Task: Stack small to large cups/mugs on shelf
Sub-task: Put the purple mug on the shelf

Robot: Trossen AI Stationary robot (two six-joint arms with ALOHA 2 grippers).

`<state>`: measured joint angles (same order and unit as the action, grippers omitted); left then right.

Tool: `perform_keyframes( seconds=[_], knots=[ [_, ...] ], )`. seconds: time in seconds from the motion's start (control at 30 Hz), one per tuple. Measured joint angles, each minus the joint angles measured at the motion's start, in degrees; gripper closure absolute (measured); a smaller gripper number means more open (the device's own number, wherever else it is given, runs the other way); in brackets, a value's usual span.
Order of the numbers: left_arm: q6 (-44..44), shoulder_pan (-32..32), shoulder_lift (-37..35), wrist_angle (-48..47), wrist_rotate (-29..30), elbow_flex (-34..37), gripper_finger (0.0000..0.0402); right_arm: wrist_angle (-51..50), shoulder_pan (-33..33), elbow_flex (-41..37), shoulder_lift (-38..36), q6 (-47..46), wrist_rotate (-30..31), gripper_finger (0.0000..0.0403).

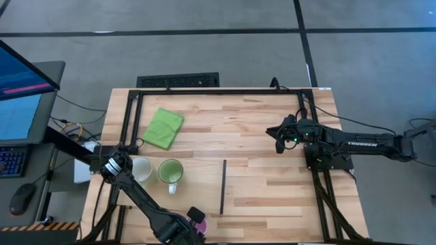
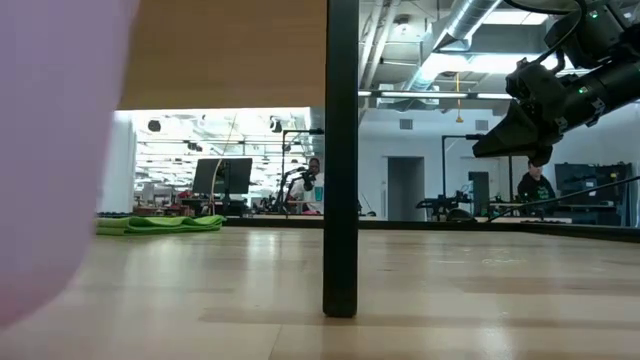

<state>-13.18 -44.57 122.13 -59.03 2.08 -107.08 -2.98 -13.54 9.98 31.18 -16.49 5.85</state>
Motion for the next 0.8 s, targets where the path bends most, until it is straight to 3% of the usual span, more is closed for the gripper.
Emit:
perform_keyframes(
  seconds=[0.43, 0.8],
  knots=[
    [1.52, -2.23, -0.15, -3.2, -0.86, -12.08, 0.0401, -0.01, 0.0, 0.0, 0.0, 0.0, 0.0, 0.0316],
    [1.29, -1.31, -0.24, -17.49, 5.06, -24.98, 0.0401, 0.0, 0.0, 0.0, -0.02, 0.0, 0.0, 0.0316]
  ],
)
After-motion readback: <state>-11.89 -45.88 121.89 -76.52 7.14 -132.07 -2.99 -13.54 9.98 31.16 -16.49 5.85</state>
